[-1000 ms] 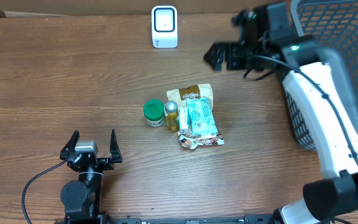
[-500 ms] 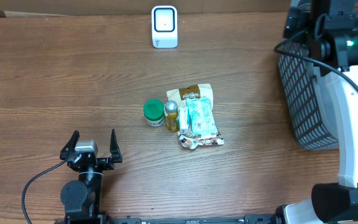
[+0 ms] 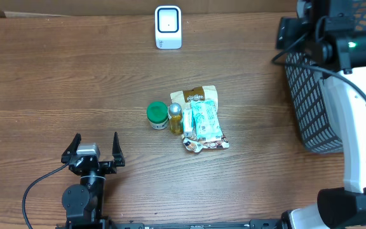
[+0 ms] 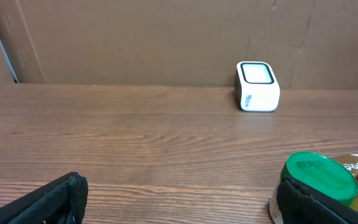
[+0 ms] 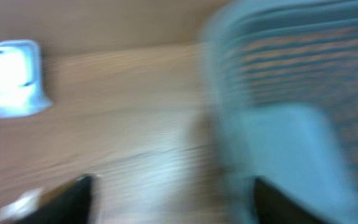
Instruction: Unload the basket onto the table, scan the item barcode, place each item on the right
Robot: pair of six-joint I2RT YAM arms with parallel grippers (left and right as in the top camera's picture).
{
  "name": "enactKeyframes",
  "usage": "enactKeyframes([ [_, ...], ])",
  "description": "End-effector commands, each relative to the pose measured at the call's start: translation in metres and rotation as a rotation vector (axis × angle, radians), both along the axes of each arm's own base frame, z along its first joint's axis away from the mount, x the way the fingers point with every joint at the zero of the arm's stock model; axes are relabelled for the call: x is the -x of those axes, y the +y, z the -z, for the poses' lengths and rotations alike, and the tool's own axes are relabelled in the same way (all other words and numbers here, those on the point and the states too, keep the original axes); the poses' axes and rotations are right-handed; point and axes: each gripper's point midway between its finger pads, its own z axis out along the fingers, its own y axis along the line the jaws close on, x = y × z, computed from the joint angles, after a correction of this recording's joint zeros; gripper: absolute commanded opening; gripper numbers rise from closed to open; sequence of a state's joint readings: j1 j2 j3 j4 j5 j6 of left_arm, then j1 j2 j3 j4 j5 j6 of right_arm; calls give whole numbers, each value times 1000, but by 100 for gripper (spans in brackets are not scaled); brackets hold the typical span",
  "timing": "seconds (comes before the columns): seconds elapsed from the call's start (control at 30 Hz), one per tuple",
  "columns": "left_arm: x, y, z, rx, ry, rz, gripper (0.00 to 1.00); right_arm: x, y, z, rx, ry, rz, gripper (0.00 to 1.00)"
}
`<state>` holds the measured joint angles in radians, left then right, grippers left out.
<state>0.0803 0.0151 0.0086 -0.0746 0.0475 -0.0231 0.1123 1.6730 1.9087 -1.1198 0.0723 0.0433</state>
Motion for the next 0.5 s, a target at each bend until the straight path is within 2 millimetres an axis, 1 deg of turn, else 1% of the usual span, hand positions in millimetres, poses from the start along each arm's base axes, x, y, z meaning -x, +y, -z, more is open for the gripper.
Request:
enactKeyframes([
  [0.0, 0, 2, 0, -2, -5, -11, 99, 21, 69, -4, -208, 38, -250, 41],
  [0.03, 0, 2, 0, -2, -5, -11, 100, 23, 73, 3, -209, 62, -247, 33],
  [0.07, 0, 2, 0, -2, -5, -11, 100, 24, 73, 12, -195, 86, -235, 27],
  [0.13, 0, 2, 0, -2, -5, -11, 100, 24, 66, 31, -137, 125, -195, 23],
  [0.17, 0, 2, 0, -2, -5, -11, 99, 24, 57, 42, -94, 149, -162, 20],
  [0.27, 0, 2, 0, -2, -5, -11, 100, 25, 32, 69, 14, 217, -75, 18],
  [0.3, 0, 2, 0, -2, -5, -11, 99, 27, 24, 74, 40, 237, -52, 18],
  [0.37, 0, 2, 0, -2, -5, -11, 100, 30, 7, 79, 91, 266, -4, 18],
  [0.47, 0, 2, 0, -2, -5, -11, 100, 33, -17, 78, 150, 275, 62, 18],
])
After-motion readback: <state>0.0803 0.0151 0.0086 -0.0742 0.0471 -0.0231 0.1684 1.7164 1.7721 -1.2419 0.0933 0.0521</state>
